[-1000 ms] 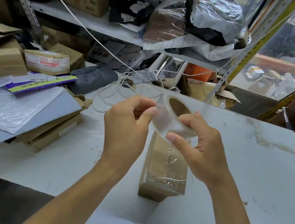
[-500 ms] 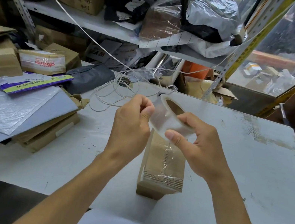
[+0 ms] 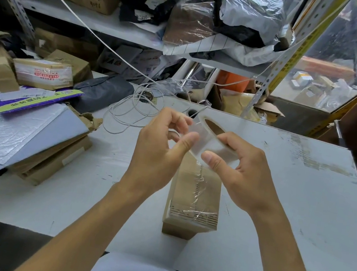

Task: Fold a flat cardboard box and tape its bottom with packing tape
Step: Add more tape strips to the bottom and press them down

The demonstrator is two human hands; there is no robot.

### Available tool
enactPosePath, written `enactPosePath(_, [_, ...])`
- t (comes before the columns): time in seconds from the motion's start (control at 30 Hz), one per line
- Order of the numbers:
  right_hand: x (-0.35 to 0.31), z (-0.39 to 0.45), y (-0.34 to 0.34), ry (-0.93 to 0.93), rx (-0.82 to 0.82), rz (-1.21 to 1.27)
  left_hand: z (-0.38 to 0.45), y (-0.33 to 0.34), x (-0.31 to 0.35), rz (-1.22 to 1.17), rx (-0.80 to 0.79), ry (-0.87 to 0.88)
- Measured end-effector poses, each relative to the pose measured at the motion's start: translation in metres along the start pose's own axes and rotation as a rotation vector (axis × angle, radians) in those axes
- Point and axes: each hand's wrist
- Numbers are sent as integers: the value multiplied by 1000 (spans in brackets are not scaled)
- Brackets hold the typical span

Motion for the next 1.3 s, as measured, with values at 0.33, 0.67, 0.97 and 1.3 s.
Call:
enactPosePath(0.33, [7, 7, -5, 138, 30, -180, 13, 4, -14, -202, -11, -201])
enactPosePath(0.67, [21, 47, -35, 114, -15, -251, 48, 28, -28, -295, -179, -445])
enactPosePath(0.97, [34, 89, -32, 68, -233, -176, 67, 27, -61, -335, -151, -640])
enactPosePath(1.3, [32, 104, -14, 173, -335, -574, 57, 9, -99, -411, -31, -731])
Point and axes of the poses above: each hand's wrist, its own z-axis towards the middle knuckle, its own y-axis out of the palm, x = y × z, and after that the axes turned 6 degrees about y, right-handed
